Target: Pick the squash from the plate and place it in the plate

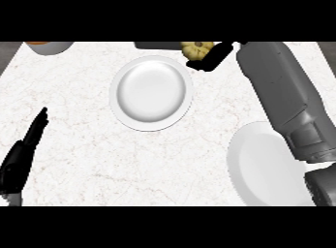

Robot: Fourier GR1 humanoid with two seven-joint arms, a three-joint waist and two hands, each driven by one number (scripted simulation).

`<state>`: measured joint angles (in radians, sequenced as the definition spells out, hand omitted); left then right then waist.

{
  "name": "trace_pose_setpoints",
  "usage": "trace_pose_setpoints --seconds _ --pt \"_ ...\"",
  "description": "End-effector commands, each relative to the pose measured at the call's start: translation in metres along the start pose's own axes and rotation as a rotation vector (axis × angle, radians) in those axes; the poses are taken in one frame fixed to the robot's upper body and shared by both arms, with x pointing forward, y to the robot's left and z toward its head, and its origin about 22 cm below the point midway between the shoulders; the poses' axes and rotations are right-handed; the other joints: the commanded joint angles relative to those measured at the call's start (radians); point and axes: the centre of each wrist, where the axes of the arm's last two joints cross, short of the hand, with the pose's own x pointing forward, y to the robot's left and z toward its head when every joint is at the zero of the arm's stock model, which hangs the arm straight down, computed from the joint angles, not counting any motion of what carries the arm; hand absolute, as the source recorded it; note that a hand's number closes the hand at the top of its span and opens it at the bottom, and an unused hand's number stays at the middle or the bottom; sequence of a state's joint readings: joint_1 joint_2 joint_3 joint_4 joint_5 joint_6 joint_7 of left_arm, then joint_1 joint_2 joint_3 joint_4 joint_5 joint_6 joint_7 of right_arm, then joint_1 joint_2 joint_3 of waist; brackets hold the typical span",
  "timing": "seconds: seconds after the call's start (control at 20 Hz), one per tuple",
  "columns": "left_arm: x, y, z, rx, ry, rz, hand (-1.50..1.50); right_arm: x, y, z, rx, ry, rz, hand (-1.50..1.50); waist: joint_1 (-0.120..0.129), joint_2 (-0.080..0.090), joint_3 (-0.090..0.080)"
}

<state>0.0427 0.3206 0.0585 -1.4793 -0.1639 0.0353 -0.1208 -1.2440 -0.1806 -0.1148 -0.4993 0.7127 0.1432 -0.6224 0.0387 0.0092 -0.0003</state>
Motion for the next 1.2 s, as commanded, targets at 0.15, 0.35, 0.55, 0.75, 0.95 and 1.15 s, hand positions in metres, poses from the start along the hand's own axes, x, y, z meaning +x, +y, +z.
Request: trace_pose_setpoints --seconds 0.15,0.35,0.55,0.75,0.95,1.15 --pt "0.001 -0.013 0.0 0.0 -0.004 -0.005 0.0 0.035 0.036 -0.046 0.121 0.053 -0.015 1.5 0.004 0.003 0.0" --pt "0.0 -0.006 -0.009 -0.015 -0.018 0.002 0.0 0.042 0.075 -0.052 0.187 0.087 0.012 1.5 0.017 0.007 -0.001" --pt "0.01 -0.002 -0.011 -0.041 -0.015 -0.012 0.0 0.028 0.096 -0.037 0.232 0.125 0.007 1.5 0.044 0.007 -0.001" --pt "0.015 -0.007 -0.023 -0.055 -0.036 0.0 0.0 0.023 0.106 -0.031 0.297 0.137 -0.004 1.5 0.066 0.011 -0.001" --pt "0.012 -0.015 -0.019 -0.052 -0.051 -0.005 0.0 0.014 0.11 -0.022 0.229 0.326 -0.169 -1.5 0.072 0.012 -0.001" --pt "0.018 -0.018 -0.024 -0.084 -0.062 -0.005 0.0 0.006 0.121 -0.01 0.196 0.36 -0.15 -1.5 0.107 0.018 -0.001"
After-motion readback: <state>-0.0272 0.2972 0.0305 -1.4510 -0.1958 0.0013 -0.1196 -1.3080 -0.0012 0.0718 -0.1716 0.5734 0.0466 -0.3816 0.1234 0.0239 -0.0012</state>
